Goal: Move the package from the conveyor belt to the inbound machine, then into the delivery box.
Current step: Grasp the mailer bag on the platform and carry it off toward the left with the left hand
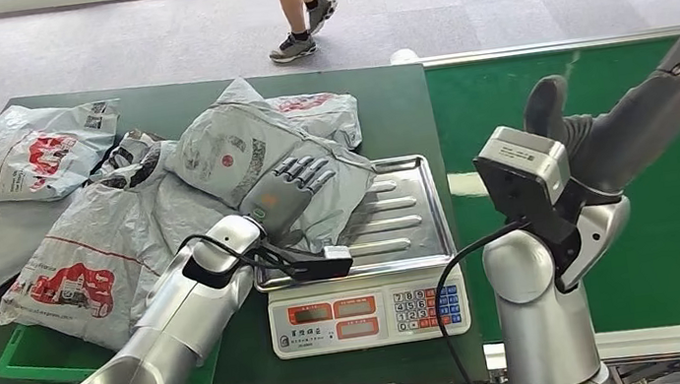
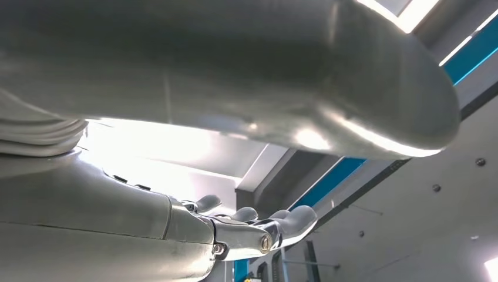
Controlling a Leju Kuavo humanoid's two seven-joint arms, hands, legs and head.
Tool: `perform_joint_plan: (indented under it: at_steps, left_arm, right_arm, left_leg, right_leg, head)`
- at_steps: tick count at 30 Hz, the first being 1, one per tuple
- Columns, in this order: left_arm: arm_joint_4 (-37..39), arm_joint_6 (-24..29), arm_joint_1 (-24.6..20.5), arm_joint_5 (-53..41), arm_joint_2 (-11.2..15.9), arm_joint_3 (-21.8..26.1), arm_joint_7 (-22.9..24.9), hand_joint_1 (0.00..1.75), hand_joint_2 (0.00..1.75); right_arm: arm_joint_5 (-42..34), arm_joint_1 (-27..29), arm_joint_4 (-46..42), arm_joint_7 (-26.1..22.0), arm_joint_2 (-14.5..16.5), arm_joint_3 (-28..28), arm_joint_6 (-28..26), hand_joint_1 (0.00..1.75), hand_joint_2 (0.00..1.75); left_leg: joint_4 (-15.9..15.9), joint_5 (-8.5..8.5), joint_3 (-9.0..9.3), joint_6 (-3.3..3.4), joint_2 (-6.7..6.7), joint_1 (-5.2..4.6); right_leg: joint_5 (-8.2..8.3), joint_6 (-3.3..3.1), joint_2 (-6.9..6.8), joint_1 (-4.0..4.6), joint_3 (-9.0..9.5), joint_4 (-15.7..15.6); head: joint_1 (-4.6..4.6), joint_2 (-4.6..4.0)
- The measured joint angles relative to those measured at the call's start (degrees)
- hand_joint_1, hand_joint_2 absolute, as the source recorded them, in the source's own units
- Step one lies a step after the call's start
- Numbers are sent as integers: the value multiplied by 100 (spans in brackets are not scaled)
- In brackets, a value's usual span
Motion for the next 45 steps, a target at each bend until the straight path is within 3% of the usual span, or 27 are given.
perform_joint_plan:
  at_steps: [3, 9, 19, 39, 41, 45]
  left_arm:
    - [131, -129, -84, -10, 7, -85, -1, 172, 175]
    - [299, -216, -148, -23, 25, -215, -35, 175, 175]
    - [329, 184, -184, -271, 93, -391, 511, 175, 175]
    - [195, 656, -174, -318, 270, -426, 829, 175, 175]
    - [-97, 1135, -80, -348, 349, -407, 1321, 175, 175]
    - [-1713, 2943, 176, -389, 812, -21, 2774, 175, 175]
  right_arm:
    - [17, 19, 1, -13, 26, -48, 0, 0, 0]
    - [-8, 35, 2, -89, 67, -97, 0, 0, 0]
    - [-19, 145, -2, -122, 82, -189, -2, 0, 0]
    - [-32, 277, -73, -145, 96, -235, -2, 0, 0]
    - [23, 353, -142, -114, 103, -253, -4, 0, 0]
    - [166, 640, -420, 47, 117, -321, -13, 0, 0]
  left_leg:
    - [0, 0, 1, 0, -1, 0]
    - [0, 3, 4, -1, -1, 0]
    - [0, 5, 5, -3, 1, 0]
    - [0, 4, 2, -4, 2, 1]
    - [0, 5, -3, -6, 3, 2]
    - [-5, 6, -22, -9, 9, 8]
  right_leg:
    - [0, 0, 0, 0, 2, 0]
    - [3, -1, -4, 0, 5, 0]
    - [6, -3, -2, 0, 3, 0]
    - [6, -3, -1, 1, -3, 0]
    - [6, -4, 1, 2, -8, 1]
    - [9, -10, 7, 6, -26, 6]
  head:
    - [0, 0]
    - [0, 0]
    - [0, 0]
    - [0, 0]
    - [0, 0]
    - [1, 0]
